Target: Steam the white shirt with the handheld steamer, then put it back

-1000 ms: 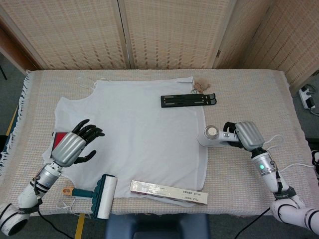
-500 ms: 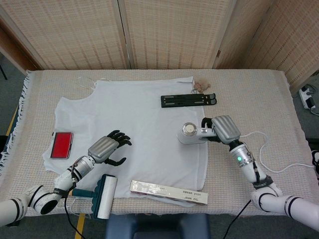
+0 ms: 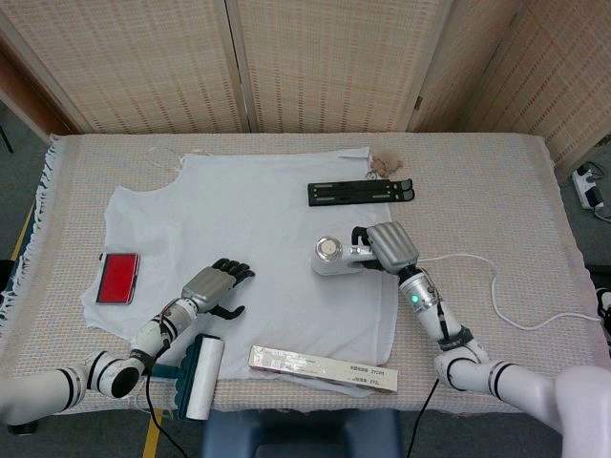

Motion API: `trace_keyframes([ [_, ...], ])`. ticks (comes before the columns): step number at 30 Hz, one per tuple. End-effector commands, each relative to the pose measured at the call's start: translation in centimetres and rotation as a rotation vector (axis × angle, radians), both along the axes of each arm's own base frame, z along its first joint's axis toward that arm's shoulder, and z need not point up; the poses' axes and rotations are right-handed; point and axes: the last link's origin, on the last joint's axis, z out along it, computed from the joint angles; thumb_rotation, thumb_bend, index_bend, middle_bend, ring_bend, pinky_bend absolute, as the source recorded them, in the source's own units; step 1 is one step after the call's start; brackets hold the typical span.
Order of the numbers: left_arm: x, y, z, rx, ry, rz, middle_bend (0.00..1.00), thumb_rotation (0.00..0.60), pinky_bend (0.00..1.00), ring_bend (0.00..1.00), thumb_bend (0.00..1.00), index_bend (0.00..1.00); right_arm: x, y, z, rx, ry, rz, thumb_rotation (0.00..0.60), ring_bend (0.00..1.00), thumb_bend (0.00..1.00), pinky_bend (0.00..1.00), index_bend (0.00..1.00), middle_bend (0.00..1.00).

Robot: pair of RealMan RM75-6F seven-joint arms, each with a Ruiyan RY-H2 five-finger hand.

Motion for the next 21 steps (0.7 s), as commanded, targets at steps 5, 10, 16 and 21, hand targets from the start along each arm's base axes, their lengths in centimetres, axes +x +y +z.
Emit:
trace_keyframes([
  [5,0.4,-0.3,-0.3,-0.009,0.021,0.001,0.10,0.371,0.00,0.02,0.44,0.14,0.7,-0.4,-2.8,0.023,0.042,0.023,0.600,0.73,0.84,0.92,0.79,0.80],
  [10,0.6,-0.5,-0.3,-0.007,0.026,0.000,0.10,0.369,0.00,0.02,0.44,0.14,0.4,-0.4,-4.1,0.034,0.067,0.030,0.600,0.73,0.84,0.92,0.79,0.80],
  [16,0.5,-0.5,-0.2,-0.001,0.034,0.001,0.10,0.366,0.00,0.02,0.44,0.14,-1.7,-1.0,-3.8,0.002,0.151,0.024,0.600,0.73,0.85,0.92,0.79,0.80],
  [21,0.5,-0.5,-0.2,0.003,0.037,0.000,0.10,0.368,0.00,0.02,0.44,0.14,-3.9,-1.5,-2.3,-0.039,0.188,-0.007,0.600,0.73,0.86,0.92,0.79,0.80],
])
